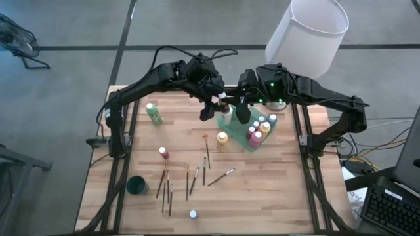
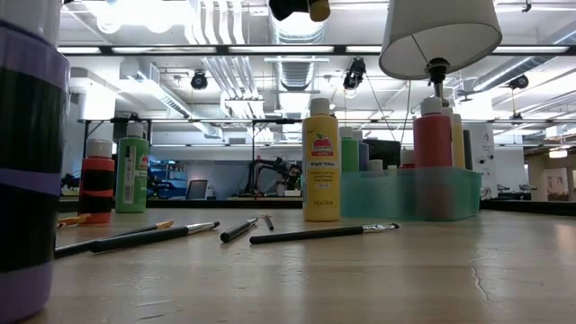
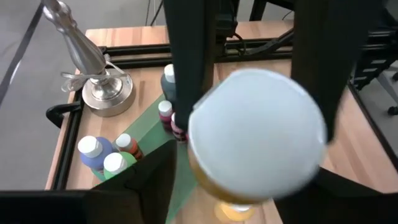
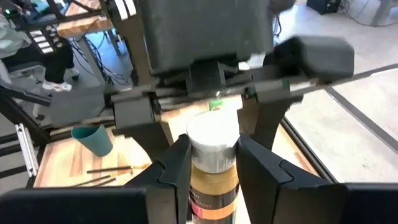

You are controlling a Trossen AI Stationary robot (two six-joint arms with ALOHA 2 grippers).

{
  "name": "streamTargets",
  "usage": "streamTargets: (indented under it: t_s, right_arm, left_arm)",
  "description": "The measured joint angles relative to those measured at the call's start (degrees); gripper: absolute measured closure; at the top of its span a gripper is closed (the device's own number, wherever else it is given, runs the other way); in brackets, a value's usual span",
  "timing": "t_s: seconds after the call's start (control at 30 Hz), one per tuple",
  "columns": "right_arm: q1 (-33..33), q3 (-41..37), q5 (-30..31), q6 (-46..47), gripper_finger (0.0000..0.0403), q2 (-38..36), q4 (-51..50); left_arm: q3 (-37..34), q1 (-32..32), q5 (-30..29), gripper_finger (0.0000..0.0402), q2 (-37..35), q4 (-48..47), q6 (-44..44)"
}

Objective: Pick & Place Paint Supplies
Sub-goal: Put the small yellow paint bottle into the green bin, then remove the big pink paint bottle from the green bin

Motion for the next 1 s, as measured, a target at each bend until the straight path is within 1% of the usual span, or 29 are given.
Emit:
streamTargets:
  t_s: [0.13,0.33,0.5,0.67,0.8,0.87,1.0]
  right_arm:
    - [0.0,0.0,0.0,0.2,0.0303,-0.4,-0.3]
    - [0.0,0.0,0.5,0.0,0.0305,-0.7,-0.9]
    - [0.0,0.0,5.5,0.1,0.0321,-2.5,-4.5]
    - [0.0,-0.9,10.0,0.4,0.0356,-4.7,-7.8]
    - [0.0,-6.7,13.5,1.3,0.0392,-8.2,-6.2]
    - [0.0,-11.3,15.3,1.7,0.0394,-10.6,-3.2]
    - [-0.1,-20.6,15.4,6.0,0.0396,-15.9,2.6]
  left_arm:
    - [0.0,0.0,0.0,0.0149,-0.8,0.2,0.8]
    - [0.0,0.2,-0.5,0.0147,-0.9,-0.4,2.8]
    - [2.4,1.0,-5.2,0.0147,-1.3,-2.3,3.7]
    - [2.8,2.4,-5.7,0.0147,-2.3,-2.8,3.2]
    - [2.6,3.8,-5.6,0.0147,-2.8,-2.8,1.9]
    - [2.6,4.4,-5.6,0.0147,-2.9,-2.8,1.5]
    - [2.5,5.0,-5.6,0.0147,-2.9,-3.7,1.5]
